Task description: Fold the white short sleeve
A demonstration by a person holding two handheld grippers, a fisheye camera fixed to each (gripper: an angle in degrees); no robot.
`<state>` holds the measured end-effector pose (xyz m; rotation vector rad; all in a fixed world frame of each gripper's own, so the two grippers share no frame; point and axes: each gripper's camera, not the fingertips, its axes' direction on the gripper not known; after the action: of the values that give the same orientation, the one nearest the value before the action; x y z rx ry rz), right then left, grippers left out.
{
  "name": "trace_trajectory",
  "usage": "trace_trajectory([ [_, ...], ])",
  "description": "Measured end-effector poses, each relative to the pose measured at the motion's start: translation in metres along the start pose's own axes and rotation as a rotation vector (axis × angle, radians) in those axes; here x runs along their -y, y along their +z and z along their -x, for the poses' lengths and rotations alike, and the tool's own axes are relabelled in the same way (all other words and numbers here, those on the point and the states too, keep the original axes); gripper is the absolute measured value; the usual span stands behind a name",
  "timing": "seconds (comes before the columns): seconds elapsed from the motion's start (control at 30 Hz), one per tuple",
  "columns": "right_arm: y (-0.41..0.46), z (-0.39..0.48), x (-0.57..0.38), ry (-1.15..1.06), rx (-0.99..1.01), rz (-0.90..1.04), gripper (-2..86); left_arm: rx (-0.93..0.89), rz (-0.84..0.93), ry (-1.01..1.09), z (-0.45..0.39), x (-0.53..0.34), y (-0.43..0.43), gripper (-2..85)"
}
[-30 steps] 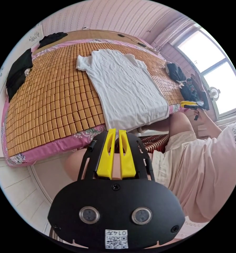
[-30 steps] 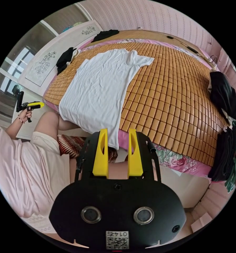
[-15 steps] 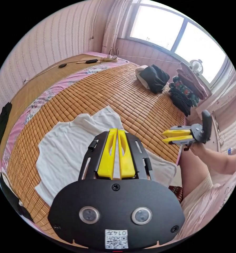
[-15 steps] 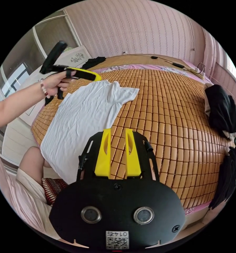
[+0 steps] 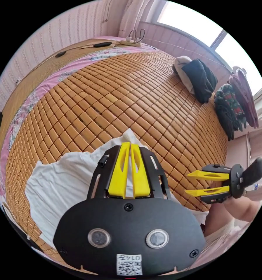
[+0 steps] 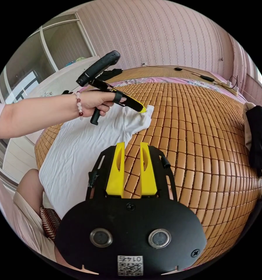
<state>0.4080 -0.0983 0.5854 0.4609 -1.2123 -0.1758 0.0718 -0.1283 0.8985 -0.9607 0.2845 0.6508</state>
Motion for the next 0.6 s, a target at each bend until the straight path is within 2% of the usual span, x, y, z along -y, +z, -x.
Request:
trace_trajectory([
  [0.13, -0.005, 0.004, 0.007, -0.052, 0.069, -0.034, 8.1, -0.103, -0.194, -0.107, 0.024, -0.082, -0.059, -0.9],
  [0.3, 0.003, 0.019, 0.011, -0.131, 0.101, 0.018, 8.1, 0.026, -0.184, -0.294, 0.052, -0.173, -0.059, 0.1],
  [0.4, 0.002, 0.018, 0.014, -0.128, 0.130, 0.045, 8.1, -0.001, -0.128, -0.355, 0.061, -0.193, -0.046, 3.7],
  [0.6, 0.008, 0.011, 0.039, -0.166, 0.086, 0.112, 8.6, -0.012, -0.218, -0.389, 0.066, -0.188, -0.050, 4.1],
])
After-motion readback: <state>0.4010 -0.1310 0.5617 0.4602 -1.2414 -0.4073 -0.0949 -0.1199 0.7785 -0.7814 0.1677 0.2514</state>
